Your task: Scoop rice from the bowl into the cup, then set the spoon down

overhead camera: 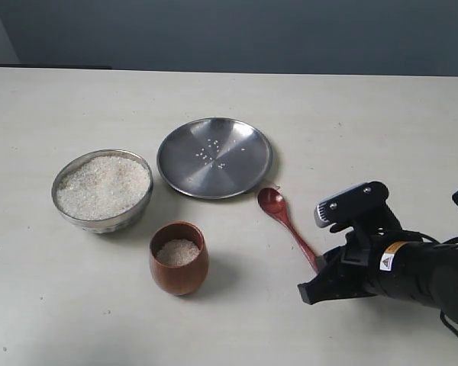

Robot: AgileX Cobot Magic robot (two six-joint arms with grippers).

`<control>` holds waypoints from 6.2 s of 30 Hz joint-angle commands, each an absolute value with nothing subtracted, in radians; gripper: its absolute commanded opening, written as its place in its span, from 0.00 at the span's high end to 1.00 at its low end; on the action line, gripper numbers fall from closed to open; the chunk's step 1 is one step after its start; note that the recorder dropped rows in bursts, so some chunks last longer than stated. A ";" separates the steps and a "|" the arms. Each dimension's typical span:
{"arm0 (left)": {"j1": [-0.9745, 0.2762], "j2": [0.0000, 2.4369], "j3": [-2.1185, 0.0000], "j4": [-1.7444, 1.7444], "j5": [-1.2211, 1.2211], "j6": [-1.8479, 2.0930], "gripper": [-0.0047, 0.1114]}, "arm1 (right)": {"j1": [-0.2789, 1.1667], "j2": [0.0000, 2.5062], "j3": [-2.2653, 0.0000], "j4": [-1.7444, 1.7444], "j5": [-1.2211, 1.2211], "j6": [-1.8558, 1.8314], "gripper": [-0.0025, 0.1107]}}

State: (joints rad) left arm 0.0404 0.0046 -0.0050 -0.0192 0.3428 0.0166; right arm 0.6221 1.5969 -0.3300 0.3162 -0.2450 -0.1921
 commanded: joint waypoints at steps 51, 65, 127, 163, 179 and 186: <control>0.043 0.000 0.000 -0.021 0.334 0.012 0.96 | 0.618 1.597 -0.326 0.209 -0.272 -0.178 0.58; 0.043 0.000 0.000 -0.017 0.334 0.012 0.96 | 0.618 1.621 -0.326 0.211 -0.273 -0.171 0.56; 0.043 0.000 0.000 -0.017 0.334 0.012 0.96 | 1.203 1.977 -1.463 -1.030 1.150 0.029 0.98; 0.043 0.000 0.000 -0.017 0.334 0.012 0.96 | 1.140 2.120 -1.692 -0.628 1.116 0.107 0.98; 0.043 0.000 0.000 -0.017 0.334 0.012 0.96 | 1.140 2.129 -1.692 -0.697 1.166 0.031 0.98; 0.043 0.000 0.000 -0.017 0.334 0.012 0.96 | 1.159 2.179 -1.692 -0.666 1.154 0.000 0.98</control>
State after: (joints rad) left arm 0.0404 0.0046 -0.0050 -0.0192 0.3428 0.0166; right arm 1.1471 2.1688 -1.6874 -0.6815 1.1646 0.0158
